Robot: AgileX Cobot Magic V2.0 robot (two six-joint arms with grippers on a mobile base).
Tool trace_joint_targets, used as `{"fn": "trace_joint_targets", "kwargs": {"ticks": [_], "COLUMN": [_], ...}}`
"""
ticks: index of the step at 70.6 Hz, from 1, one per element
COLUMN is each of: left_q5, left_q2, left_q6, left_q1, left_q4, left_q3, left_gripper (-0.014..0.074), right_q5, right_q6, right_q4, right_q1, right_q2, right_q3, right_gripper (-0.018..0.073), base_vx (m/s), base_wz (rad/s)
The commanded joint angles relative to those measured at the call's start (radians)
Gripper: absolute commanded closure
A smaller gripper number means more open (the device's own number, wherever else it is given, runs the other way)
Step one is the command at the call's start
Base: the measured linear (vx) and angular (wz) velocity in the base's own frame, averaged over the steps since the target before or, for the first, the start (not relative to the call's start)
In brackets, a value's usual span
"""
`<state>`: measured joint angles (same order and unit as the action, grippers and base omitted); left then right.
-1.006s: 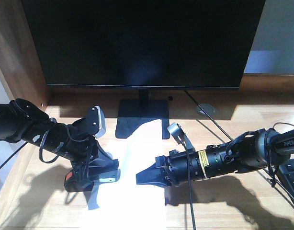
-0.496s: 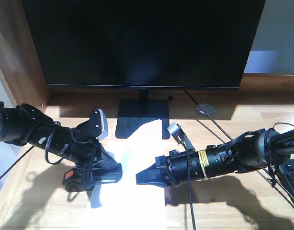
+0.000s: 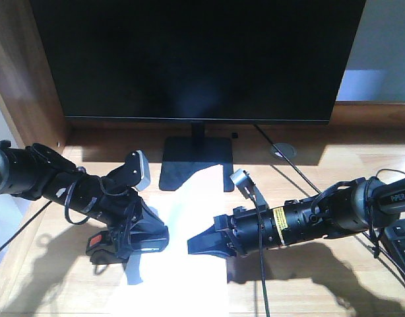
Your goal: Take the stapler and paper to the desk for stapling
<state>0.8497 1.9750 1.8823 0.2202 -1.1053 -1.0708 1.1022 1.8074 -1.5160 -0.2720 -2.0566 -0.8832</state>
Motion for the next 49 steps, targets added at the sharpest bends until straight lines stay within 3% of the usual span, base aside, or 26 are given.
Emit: {"fn": "trace_joint_targets", "kwargs": {"ticks": [1, 35, 49], "left_q5": [-0.028, -0.023, -0.023], "left_q2": [-0.004, -0.223, -0.307], "left_q6": [-0.008, -0.008, -0.06], "left_q1": [0.008, 0.008, 0.008], "left_q4": [0.052, 0.021, 0.021], "left_q3": [0.001, 0.001, 0.001], "left_gripper": [0.0603, 0.0603, 0.0603], "right_q5": [0.063, 0.063, 0.064], "right_q6": [-0.012, -0.011, -0.011], "right_q4": [0.033, 0.033, 0.033], "right_q1": [0.003, 0.003, 0.003], "right_q2": [0.044, 0.044, 0.044], "right_q3": [-0.02, -0.02, -0.02], "right_gripper": [0.0562, 0.0562, 0.0562], "base_vx": [0.0, 0.0, 0.0], "base_wz": [0.0, 0.0, 0.0]}}
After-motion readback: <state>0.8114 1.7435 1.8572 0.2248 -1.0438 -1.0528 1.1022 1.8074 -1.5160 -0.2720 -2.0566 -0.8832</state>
